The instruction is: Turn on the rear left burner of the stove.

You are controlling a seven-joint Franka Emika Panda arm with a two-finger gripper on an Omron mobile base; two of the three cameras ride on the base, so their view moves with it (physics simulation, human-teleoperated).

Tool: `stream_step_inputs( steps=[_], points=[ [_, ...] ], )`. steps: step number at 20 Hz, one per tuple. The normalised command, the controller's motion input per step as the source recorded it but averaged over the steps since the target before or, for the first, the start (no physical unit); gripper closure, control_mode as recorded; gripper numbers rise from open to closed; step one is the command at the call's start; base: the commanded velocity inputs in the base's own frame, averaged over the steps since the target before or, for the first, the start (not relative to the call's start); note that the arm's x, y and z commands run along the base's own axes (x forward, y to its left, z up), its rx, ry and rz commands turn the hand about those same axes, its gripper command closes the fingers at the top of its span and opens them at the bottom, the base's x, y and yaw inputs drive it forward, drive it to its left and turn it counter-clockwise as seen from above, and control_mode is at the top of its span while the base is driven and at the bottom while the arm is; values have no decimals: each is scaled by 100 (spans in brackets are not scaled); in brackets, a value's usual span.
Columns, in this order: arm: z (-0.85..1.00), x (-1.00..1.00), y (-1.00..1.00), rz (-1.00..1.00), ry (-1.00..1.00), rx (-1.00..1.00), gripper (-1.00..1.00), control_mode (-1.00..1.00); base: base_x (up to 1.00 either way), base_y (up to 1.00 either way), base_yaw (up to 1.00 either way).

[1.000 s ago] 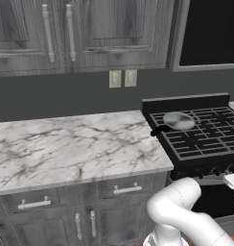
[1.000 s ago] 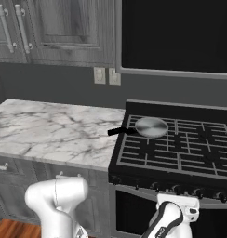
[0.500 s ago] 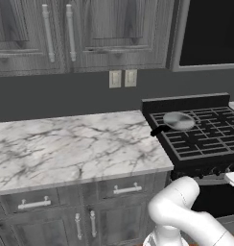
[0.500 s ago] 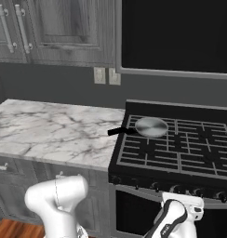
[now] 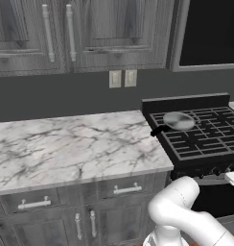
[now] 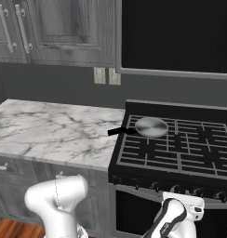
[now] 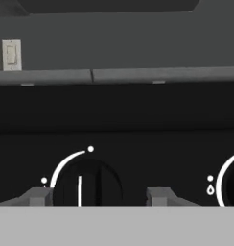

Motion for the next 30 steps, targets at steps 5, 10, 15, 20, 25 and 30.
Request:
stream_step_inputs(
  steps=[5, 10, 15, 20, 25, 30],
  points=[
    [0, 0, 0, 0, 0, 0, 100, -100, 0, 0, 0],
    [0, 0, 3, 1, 0, 0, 100, -100, 0, 0, 0],
    [0, -3, 5, 7, 0, -5, 100, -100, 0, 0, 0],
    [0, -1, 2, 12, 1, -15, 100, -100, 0, 0, 0],
    [-1, 0, 1, 21, 11, -53, 100, -100, 0, 0, 0],
    [-8, -1, 0, 28, 13, -70, 100, -100, 0, 0, 0]
  ],
)
